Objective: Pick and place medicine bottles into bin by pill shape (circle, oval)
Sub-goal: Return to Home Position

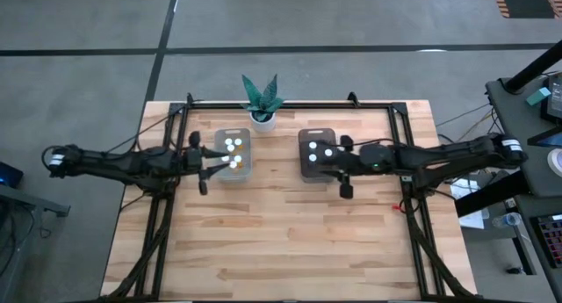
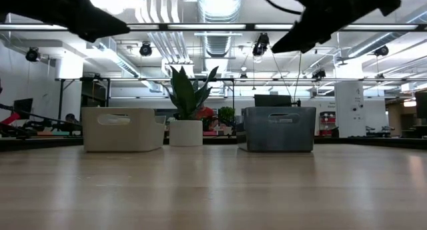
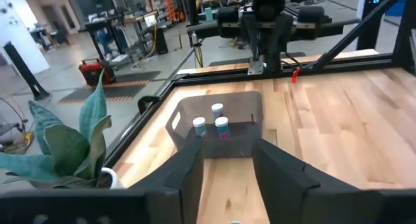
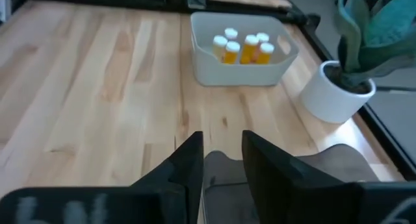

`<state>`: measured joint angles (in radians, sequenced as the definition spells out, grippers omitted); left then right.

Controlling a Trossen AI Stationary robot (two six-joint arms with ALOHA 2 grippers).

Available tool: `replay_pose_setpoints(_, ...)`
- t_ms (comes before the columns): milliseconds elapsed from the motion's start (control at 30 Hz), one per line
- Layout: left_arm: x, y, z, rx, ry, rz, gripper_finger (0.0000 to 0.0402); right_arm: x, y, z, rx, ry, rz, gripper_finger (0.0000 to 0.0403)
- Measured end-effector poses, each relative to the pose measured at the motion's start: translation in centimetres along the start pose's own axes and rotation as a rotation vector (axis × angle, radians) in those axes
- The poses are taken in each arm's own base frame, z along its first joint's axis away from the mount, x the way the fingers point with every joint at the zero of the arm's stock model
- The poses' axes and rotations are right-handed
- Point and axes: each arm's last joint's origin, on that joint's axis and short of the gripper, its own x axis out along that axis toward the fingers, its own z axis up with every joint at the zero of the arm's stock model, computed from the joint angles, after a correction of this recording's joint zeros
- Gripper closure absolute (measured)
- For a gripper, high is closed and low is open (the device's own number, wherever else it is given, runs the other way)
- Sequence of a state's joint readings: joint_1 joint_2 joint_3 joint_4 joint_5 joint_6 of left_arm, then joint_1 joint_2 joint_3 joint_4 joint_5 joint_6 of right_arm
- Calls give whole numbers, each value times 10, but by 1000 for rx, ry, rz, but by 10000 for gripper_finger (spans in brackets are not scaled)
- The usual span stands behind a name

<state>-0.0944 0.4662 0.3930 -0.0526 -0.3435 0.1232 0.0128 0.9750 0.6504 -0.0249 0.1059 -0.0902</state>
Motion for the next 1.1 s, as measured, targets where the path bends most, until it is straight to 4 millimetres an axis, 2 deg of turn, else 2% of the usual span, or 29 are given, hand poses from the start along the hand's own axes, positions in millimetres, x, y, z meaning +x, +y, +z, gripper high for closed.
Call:
replay_pose_setpoints(233,-12,-1,-15,34,-56,-98,321,-29,-2,-15,8,-86,-8,330)
replay_pose_setpoints(433,-23,1,-23,19,-127,-116,343,-45,-2,-30,-10,-140,-14,347)
replay_pose_setpoints(833,-39,5,-39,10,-244,-96,359,-58,-1,-60,-80,-234,-33,373)
replay_pose_setpoints(1033,-34,2,-46,20,-186,-107,359,-59,1,-81,-98,-289,-45,376)
replay_pose_setpoints(1100,-30,0,-55,31,-148,-122,359,-58,2,-90,-96,-310,-48,376)
